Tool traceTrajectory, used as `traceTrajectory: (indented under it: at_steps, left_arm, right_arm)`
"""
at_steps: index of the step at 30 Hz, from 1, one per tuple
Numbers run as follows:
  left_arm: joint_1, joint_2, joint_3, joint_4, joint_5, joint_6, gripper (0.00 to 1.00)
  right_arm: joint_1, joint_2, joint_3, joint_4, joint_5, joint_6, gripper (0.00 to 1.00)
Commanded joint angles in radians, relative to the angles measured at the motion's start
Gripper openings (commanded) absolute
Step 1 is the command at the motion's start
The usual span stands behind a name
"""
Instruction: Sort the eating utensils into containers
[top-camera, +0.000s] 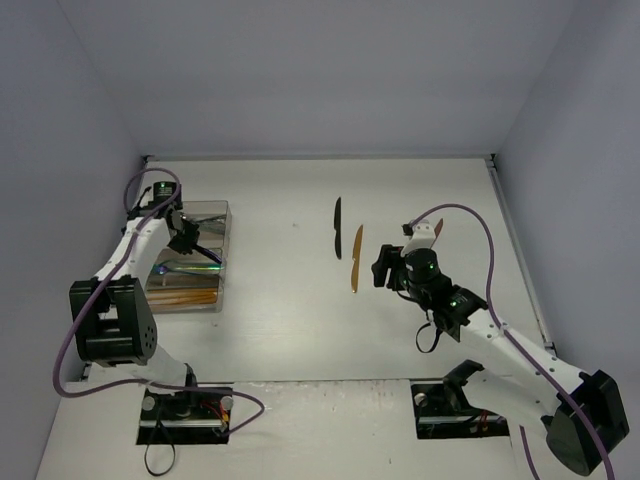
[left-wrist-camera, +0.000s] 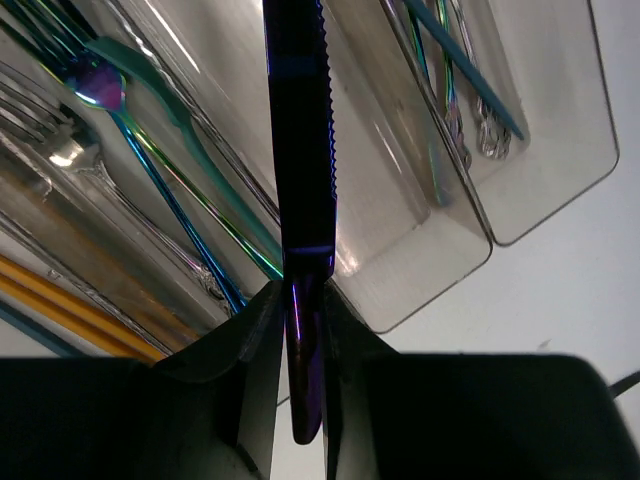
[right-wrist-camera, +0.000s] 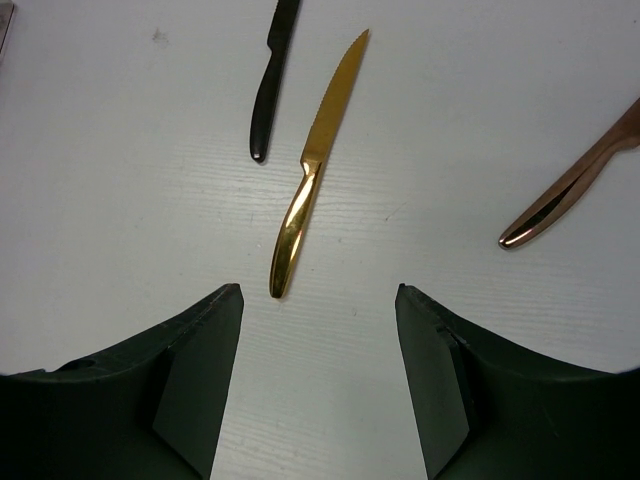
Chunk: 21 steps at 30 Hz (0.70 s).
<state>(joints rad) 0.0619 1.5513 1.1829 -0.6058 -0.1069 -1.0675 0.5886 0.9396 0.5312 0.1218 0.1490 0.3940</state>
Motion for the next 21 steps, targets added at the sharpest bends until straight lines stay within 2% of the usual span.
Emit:
traceTrajectory:
  at_steps: [1, 10, 16, 21]
  left_arm:
    - [0.098, -0.068, 0.001, 0.153, 0.047, -0.143, 0.00]
    - [0.136, -0.002, 0.025, 0.212, 0.071, -0.218, 0.00]
    - [0.126, 0.088, 0.048, 0.259, 0.107, -0.257, 0.00]
    - [0.088, 0.102, 0.041, 0.269, 0.116, -0.270, 0.00]
  right_arm:
    - [-0.006, -0.020, -0.004, 0.037, -0.002, 0.000, 0.60]
    - [-0.006, -0.005, -0.008, 0.036, 0.001, -0.001, 0.60]
    - [-0.007, 0.013, 0.000, 0.037, -0.002, -0.003, 0.60]
    - [-0.007, 0.027, -0.002, 0.036, 0.004, -0.001, 0.60]
